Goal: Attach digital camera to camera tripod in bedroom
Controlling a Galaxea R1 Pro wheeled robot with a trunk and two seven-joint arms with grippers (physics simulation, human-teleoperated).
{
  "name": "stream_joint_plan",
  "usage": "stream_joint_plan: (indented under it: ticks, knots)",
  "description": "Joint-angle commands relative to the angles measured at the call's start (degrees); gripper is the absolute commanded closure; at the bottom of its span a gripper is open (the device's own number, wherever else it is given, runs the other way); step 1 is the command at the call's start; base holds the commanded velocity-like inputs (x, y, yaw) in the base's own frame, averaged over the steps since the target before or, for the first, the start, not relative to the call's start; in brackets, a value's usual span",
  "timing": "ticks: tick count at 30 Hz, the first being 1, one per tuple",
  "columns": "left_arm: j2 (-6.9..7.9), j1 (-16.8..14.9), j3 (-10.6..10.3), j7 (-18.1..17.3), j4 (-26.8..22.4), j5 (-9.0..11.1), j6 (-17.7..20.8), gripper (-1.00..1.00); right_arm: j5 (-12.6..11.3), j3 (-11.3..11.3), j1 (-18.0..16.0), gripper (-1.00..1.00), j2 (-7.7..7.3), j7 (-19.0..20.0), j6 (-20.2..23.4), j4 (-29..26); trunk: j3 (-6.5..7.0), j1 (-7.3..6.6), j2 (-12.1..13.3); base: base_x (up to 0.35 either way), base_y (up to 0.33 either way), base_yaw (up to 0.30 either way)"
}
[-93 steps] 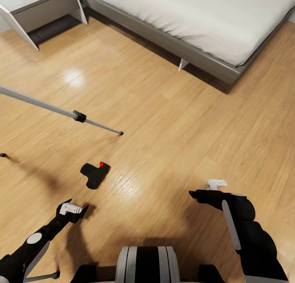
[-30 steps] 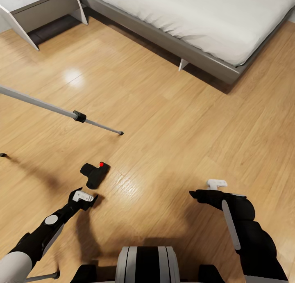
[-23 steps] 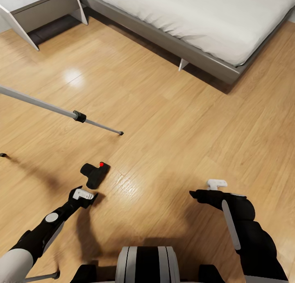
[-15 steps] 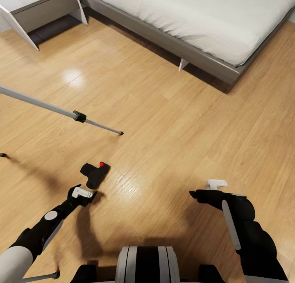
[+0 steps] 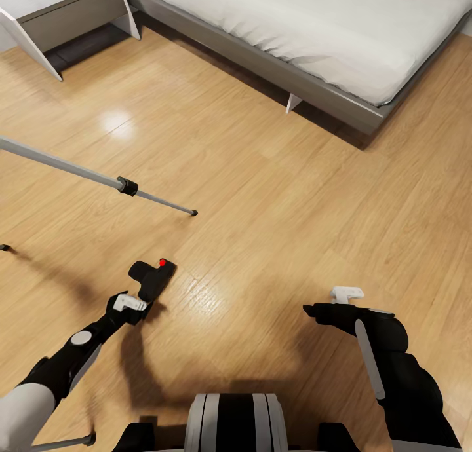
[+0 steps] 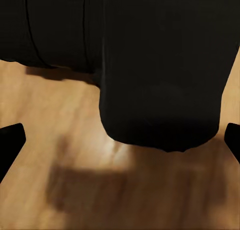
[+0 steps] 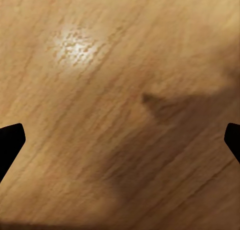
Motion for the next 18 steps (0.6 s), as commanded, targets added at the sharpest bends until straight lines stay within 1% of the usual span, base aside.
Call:
stream_joint_plan:
  ticks: [1,7,17,18]
  knots:
    - [0.00,-0.28,-0.31,0.01,0.41,0.35,-0.20,-1.00,0.06,-0.04,-0.03,-1.00,0.00,0.23,0.25,-0.05,-0.03,-0.01,-0.01,0.000,0.000,0.000]
    - [-0.54,-1.01,-0.23,0.08,1.57,0.35,-0.25,-1.00,0.06,-0.09,-0.03,-1.00,-0.05,0.23,0.25,-0.11,-0.03,-0.01,-0.01,0.000,0.000,0.000]
    - [-1.57,-1.37,-0.21,0.24,2.43,0.34,-0.25,-1.00,0.06,-0.02,-0.03,-1.00,-0.08,0.23,0.25,-0.13,-0.03,-0.01,-0.01,0.000,0.000,0.000]
    - [-1.84,-1.51,-0.23,0.42,2.77,0.34,-0.25,-1.00,0.06,-0.02,-0.03,-1.00,-0.08,0.23,0.25,-0.13,-0.03,-0.01,-0.01,0.000,0.000,0.000]
